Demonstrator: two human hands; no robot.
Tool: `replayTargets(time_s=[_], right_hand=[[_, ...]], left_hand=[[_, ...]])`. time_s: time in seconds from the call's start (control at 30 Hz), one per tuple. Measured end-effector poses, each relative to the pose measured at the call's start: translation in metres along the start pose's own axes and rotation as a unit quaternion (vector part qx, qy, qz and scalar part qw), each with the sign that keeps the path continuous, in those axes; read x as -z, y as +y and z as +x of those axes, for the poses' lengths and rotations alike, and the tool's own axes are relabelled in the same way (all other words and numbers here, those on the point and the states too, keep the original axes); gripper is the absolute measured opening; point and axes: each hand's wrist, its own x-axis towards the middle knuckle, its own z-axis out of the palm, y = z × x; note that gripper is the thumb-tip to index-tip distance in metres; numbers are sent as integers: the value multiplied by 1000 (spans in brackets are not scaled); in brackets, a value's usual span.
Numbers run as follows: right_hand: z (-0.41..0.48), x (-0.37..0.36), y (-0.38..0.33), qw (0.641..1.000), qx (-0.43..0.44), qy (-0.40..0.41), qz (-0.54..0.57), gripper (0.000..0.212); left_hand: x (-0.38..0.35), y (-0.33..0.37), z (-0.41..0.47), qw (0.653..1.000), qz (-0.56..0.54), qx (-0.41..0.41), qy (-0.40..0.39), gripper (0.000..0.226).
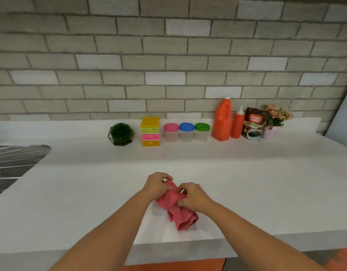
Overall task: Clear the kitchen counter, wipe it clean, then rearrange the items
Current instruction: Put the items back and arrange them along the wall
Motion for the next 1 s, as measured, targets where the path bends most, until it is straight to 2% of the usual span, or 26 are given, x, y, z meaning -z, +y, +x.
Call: replayTargets(time_s=[0.3, 0.57, 1.0], right_hand=[[26, -112, -141, 992, 106, -67, -9, 38], [38, -225, -265, 986, 141, -89, 17, 37], [93, -306, -356, 970, 190, -149, 2, 48]], left_hand=[[124, -131, -72, 994, 14, 88, 67, 35], [231, -249, -123, 988, 32, 118, 95, 35], [310, -355, -126, 975, 81, 176, 112, 36]])
